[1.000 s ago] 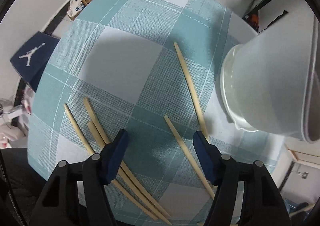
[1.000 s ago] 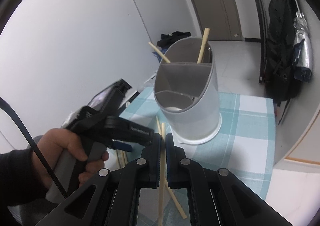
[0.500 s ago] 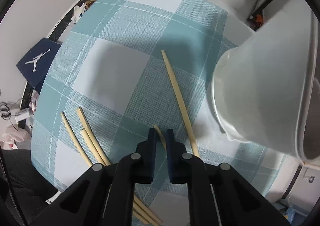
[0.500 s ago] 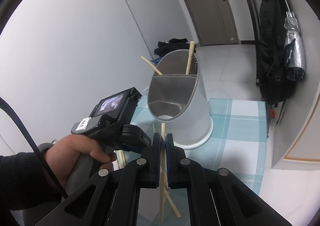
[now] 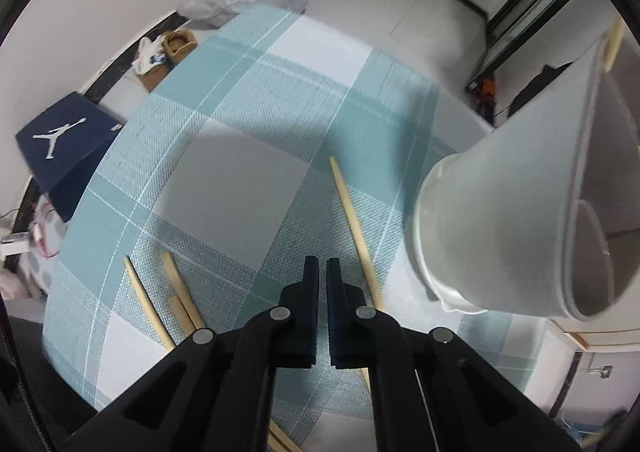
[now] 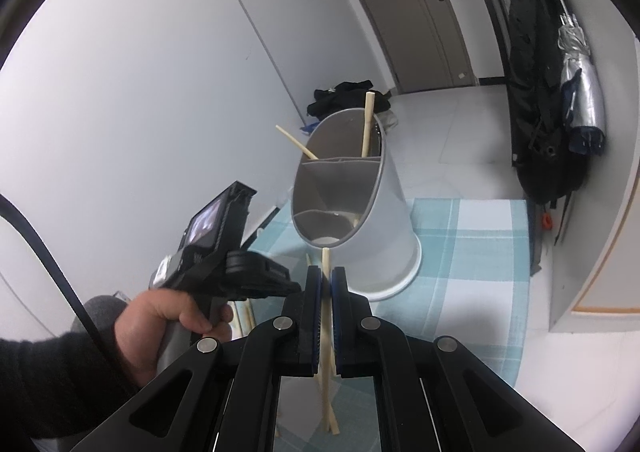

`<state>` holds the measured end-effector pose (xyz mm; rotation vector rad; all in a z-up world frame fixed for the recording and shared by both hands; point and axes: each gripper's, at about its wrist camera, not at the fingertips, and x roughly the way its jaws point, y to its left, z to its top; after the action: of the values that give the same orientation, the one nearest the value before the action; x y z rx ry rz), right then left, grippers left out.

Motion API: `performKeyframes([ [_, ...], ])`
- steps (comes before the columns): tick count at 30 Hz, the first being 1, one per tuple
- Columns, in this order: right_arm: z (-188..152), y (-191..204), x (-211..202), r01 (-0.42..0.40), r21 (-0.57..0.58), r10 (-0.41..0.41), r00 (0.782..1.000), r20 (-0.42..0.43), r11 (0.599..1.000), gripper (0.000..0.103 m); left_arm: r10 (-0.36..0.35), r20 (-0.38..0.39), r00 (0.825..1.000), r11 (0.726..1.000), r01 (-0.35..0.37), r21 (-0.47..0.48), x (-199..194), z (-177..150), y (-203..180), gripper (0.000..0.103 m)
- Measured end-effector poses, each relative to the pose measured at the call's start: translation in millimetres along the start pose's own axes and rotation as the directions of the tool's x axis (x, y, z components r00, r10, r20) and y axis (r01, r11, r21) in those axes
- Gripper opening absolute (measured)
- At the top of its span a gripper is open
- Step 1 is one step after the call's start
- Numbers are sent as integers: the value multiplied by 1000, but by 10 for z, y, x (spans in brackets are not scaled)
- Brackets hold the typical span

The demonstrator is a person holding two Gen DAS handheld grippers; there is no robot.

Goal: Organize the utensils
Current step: 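Close the left gripper on a bamboo chopstick while the right holds its chopstick, then carry both held chopsticks up over the white holder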

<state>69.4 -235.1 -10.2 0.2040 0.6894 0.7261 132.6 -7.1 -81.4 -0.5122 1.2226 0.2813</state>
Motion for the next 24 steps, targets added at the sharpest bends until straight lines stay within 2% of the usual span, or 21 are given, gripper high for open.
performKeyframes([
  [7, -9, -56, 45, 17, 26, -17, 1000, -5, 1000, 4, -49, 78, 996, 998, 47, 36, -125, 55, 188, 0],
  [9, -9, -50, 30, 21, 31, -21, 1000, -2, 999, 4, -73, 64, 995, 996, 70, 46, -108, 62, 203, 0],
  [12, -12, -14, 0, 27, 31, -27, 1000, 4, 999, 4, -77, -1, 997, 996, 77, 34, 11, 53, 200, 0],
  [14, -13, 22, -21, 29, 26, -30, 1000, 7, 999, 4, -72, -56, 996, 996, 74, 41, 124, 33, 154, 7],
  [16, -21, 60, -44, 28, 18, -28, 1000, 10, 999, 4, -49, -72, 996, 996, 54, 69, 168, -12, 90, 34],
  [19, -28, 100, -67, 34, 0, -34, 999, 15, 999, 4, 25, -44, 999, 993, -20, 119, 205, -37, -20, 37],
  [22, -22, 99, -58, 38, -4, -38, 999, 14, 999, 4, 41, -58, 997, 992, -34, 118, 262, -15, -72, 40],
  [24, -18, 89, -58, 39, -3, -39, 999, 16, 999, 4, 79, -60, 995, 988, -70, 138, 291, -15, -138, 40],
])
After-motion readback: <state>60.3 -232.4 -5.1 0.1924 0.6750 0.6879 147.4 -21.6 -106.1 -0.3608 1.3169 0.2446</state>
